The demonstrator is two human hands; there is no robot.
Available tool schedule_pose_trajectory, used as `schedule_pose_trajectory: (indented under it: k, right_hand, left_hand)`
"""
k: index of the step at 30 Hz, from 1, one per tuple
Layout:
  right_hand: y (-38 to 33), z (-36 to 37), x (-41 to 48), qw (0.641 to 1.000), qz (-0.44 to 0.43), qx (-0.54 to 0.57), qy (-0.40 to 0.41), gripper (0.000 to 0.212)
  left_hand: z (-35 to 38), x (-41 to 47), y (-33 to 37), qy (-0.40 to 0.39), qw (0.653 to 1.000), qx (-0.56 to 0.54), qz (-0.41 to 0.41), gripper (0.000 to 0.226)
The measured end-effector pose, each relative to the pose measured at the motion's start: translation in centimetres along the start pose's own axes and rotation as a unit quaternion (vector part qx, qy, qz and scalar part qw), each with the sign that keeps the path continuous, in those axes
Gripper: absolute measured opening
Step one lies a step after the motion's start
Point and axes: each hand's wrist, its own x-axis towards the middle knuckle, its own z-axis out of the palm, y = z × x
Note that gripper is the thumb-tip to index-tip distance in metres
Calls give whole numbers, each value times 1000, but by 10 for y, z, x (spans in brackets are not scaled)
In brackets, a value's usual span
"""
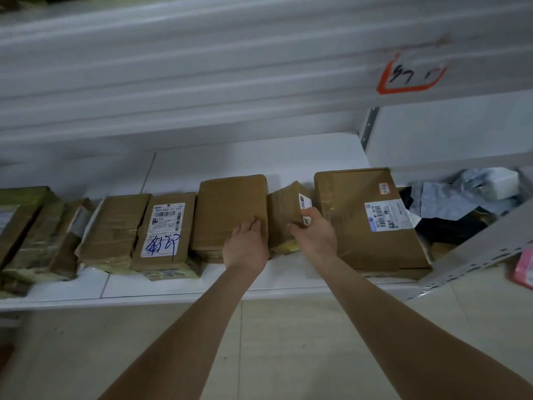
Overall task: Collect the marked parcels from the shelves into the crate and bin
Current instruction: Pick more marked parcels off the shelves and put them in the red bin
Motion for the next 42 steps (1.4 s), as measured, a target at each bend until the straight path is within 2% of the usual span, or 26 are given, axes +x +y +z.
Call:
schedule_pose_trajectory:
  k: [3, 8, 12, 14, 16, 21, 25, 27, 28, 30, 31, 33, 36, 38, 40, 42]
  right_hand:
    - [-3, -5, -3, 1000, 16, 14, -10, 40]
    - [-4, -14, -3, 991, 66, 110, -33, 62]
    - [-1, -12, -10, 998, 22, 15, -57, 40]
    - [1, -11, -13, 998, 12, -29, -62, 46]
    - [0, -8, -13, 998, 8, -26, -51, 51]
    - [-9, -7, -18, 998, 9, 49, -36, 50]
    - [-6, -23, -29, 978, 55, 202, -15, 59]
    - [-8, -38, -43, 966, 52, 249, -44, 54]
    - [-8, -47, -50, 963, 39, 257, -68, 49]
    - [-8, -63, -65, 959, 5, 263, -107, 46]
    - [-8, -70, -73, 959, -3, 257, -122, 49]
    - [-4, -79, -84, 972, -24, 196, -126, 62]
    - [-5, -91, -97, 993, -57, 35, -93, 64]
    - [-8, -101, -105, 994, -73, -2, -86, 64]
    - [-9, -109, -111, 992, -84, 3, -89, 65]
    - [-10, -112, -117, 991, -89, 38, -93, 61]
  left_hand:
    - [-3, 1, -1, -27, 1000, -11, -2, 47]
    - [-7, -3, 1, -55, 998, -40, -1, 49]
    - [-1, -9, 2, -47, 997, -52, -5, 53]
    - [0, -9, 2, -46, 998, -53, -1, 53]
    - [0, -8, 1, -44, 997, -57, 2, 52]
    - [2, -7, -2, -39, 997, -60, 19, 48]
    - [-10, -13, -2, 4, 981, -193, -21, 29]
    - [-21, -17, 0, 19, 947, -308, -87, 31]
    - [-28, -21, 3, 9, 909, -395, -133, 35]
    - [-44, -32, 7, -48, 799, -557, -220, 48]
    - [-52, -38, 7, -88, 752, -605, -244, 59]
    - [-68, -51, 5, -166, 692, -655, -253, 80]
    - [-85, -68, 3, -225, 639, -686, -266, 86]
    - [-90, -78, 4, -240, 616, -695, -281, 87]
    - [-94, -89, 9, -242, 594, -710, -290, 70]
    - [-96, -98, 18, -230, 600, -711, -285, 38]
